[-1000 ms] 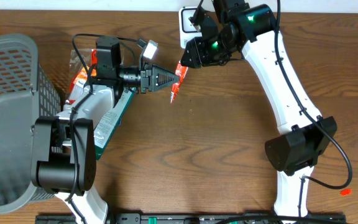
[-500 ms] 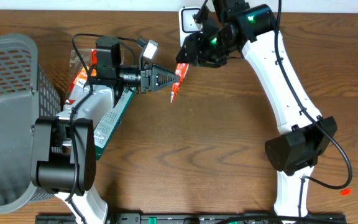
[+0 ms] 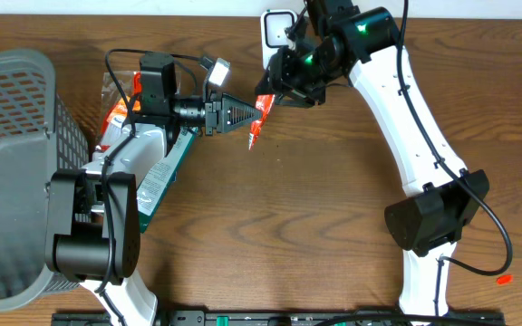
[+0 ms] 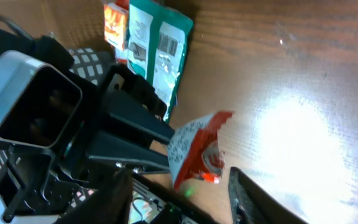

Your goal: Scan the item barcode

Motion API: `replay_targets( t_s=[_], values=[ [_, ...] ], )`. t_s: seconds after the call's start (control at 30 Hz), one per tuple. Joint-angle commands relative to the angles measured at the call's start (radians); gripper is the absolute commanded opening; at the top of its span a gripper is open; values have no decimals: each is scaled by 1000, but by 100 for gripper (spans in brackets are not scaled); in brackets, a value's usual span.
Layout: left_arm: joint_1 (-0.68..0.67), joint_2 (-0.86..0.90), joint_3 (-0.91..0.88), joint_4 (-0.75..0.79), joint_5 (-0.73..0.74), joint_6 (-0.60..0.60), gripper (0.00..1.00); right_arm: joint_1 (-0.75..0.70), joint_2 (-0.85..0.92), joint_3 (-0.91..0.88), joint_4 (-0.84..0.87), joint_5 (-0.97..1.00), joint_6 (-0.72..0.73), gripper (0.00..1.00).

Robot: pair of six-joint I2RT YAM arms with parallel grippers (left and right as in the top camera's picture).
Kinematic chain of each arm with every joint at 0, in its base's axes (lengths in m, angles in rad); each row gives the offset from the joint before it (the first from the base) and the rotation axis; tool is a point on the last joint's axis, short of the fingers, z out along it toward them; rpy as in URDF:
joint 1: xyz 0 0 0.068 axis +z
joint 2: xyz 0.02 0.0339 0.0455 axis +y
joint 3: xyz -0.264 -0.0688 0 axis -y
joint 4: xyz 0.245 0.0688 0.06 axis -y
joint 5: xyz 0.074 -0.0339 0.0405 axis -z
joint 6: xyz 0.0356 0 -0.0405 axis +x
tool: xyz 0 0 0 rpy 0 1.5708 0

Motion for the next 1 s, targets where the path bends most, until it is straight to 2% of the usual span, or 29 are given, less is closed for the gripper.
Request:
replay_targets(
  t_s=[0.0, 0.13, 0.3, 0.43, 0.73, 0.8, 0.97],
  values=[
    [0, 10, 22, 5, -2, -5, 8, 24, 20, 5, -3, 0, 80, 40],
    [0, 10, 22, 5, -1, -10, 8, 33, 32, 5, 2, 11, 94, 38],
    [0, 10, 22, 5, -1, -13, 7, 33, 51, 5, 0, 66, 85, 47],
    [0, 10, 22, 5, 0, -14, 8, 29, 64, 5, 0, 91, 56, 48],
    [0, 10, 22, 5, 2, -20, 7, 15, 68, 5, 8, 123, 39, 39],
    [0, 10, 22, 5, 2, -20, 8, 8, 68, 5, 10, 123, 29, 32],
    [0, 10, 22, 5, 2, -20, 7, -13, 68, 5, 9, 123, 16, 4]
  ],
)
